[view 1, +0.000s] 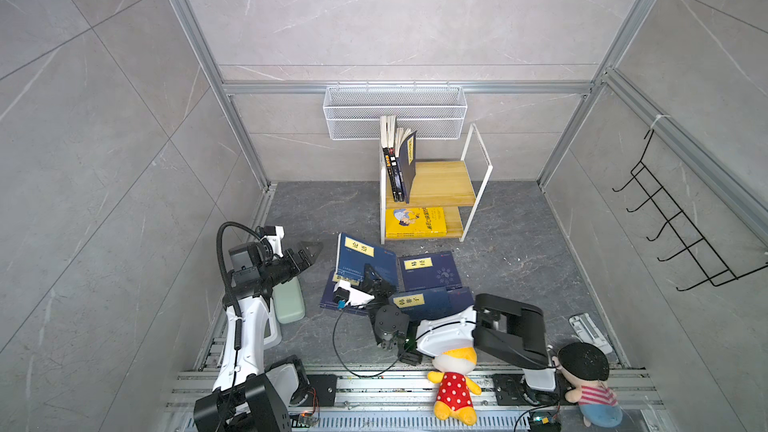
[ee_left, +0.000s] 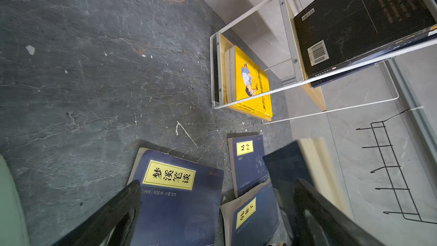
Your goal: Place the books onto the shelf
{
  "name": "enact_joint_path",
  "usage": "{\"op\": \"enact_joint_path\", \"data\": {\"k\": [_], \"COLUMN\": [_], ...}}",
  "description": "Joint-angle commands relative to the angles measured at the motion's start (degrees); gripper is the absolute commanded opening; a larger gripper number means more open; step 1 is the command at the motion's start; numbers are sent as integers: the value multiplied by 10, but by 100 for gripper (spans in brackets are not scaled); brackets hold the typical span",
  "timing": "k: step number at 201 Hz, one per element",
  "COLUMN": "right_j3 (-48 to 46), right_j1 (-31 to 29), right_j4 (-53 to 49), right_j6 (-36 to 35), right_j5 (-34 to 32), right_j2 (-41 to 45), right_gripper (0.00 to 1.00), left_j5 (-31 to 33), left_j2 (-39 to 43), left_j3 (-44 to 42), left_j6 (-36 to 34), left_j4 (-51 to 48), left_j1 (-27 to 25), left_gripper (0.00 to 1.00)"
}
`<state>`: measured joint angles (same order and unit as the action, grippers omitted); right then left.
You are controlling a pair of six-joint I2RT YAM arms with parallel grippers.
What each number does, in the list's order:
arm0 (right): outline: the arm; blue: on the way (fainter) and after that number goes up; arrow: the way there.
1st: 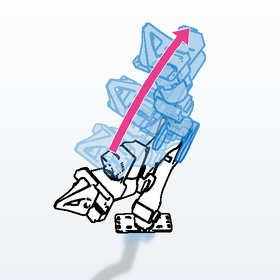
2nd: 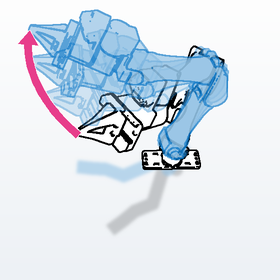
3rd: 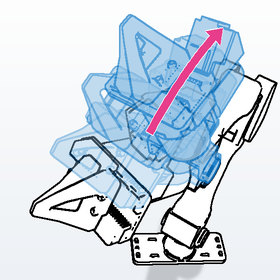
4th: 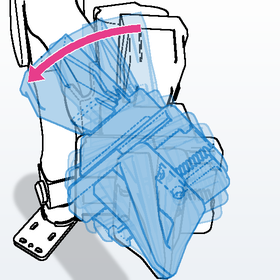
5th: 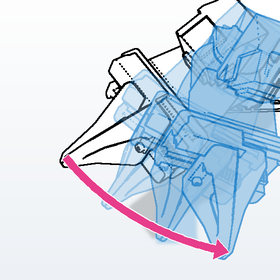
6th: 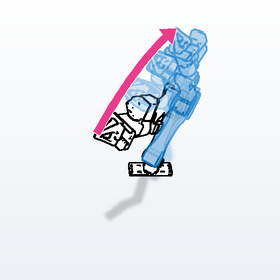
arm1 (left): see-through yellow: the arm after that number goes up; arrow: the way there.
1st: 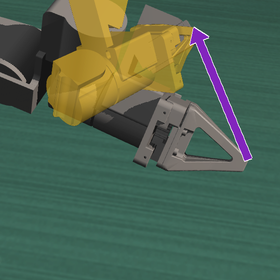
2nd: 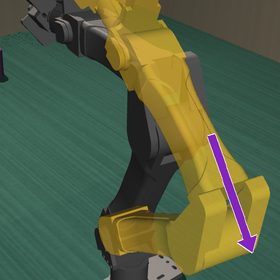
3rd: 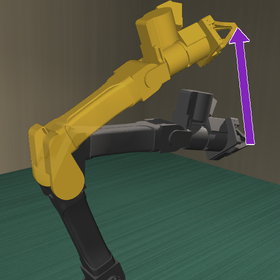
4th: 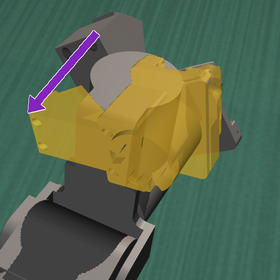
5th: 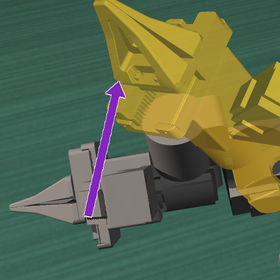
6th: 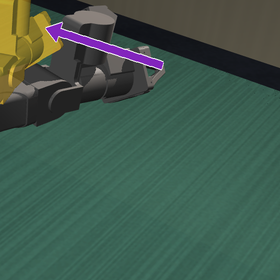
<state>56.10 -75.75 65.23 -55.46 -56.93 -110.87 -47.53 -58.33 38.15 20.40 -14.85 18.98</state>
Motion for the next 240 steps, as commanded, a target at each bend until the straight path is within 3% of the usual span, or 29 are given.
{"op": "enact_joint_path", "data": {"k": [1,34,75,113,145,184,240], "right_j3": [-27,-64,-93,-59,-7,72,173], "right_j1": [13,63,149,232,312,369,394], "right_j4": [-91,-229,-298,-346,-354,-311,-224], "right_j6": [170,333,428,474,540,568,551], "right_j5": [41,104,166,221,272,290,299], "right_j2": [109,243,375,402,366,271,130], "right_gripper": [0,0,0,0,0,0,0], "left_j5": [10,20,31,35,32,24,17], "left_j2": [13,29,59,99,110,111,114], "left_j3": [20,7,-4,-47,-48,-50,-42], "left_j6": [-50,-87,-140,-166,-191,-197,-214], "left_j4": [-17,-22,-36,15,7,17,-1], "left_j1": [3,2,-17,-33,-40,-68,-107], "left_gripper": [100,100,100,100,100,100,100]}}
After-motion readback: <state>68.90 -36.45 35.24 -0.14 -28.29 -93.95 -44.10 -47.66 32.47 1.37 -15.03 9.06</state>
